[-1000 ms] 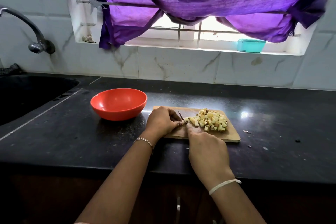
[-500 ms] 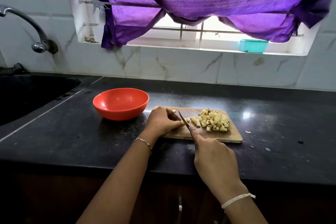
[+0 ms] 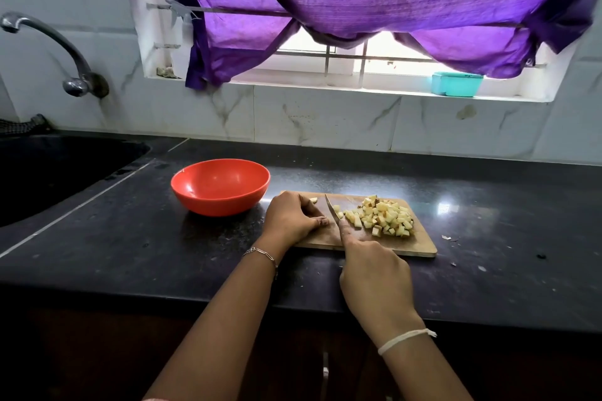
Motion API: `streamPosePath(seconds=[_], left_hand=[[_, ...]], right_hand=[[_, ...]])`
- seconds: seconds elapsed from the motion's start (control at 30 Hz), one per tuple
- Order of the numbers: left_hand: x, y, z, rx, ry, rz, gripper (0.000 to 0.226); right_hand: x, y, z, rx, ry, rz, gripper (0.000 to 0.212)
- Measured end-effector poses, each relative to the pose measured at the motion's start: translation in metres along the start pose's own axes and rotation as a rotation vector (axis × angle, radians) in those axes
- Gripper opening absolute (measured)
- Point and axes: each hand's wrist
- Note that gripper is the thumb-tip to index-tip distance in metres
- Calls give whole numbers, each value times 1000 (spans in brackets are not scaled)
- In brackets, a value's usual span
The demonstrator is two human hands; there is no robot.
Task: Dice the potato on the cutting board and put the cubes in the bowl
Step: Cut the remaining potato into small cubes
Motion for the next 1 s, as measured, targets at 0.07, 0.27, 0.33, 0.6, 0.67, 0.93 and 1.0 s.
streamPosePath(seconds=[0.07,0.27,0.33,0.6,0.67,0.93,1.0], left_hand=[[0,0,0,-5,1,10,14],[1,2,-2,-14,-21,30,12],[0,2,-2,-17,-16,46,12],[0,3,-1,1,9,73,11],[0,3,-1,-2,4,84,12],[0,3,-1,-1,5,70,13],[-1,4,-1,0,14,73,14]], right_hand=[[1,3,-4,-6,14,30,68],[5,6,-13,-1,12,52,65],[6,6,-13,4,4,42,65],[6,4,-11,54,-7,-2,63],[6,2,-8,67,-16,-32,62],[7,-4,-1,60,-20,-43,61],[8,-2,-1,49,-19,-26,60]])
Point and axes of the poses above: each hand's wrist, its own z-axis towards the middle knuckle, its own x-axis out of the back of the hand, y = z × x, and after that the axes turned 1 degree about -y, right-handed
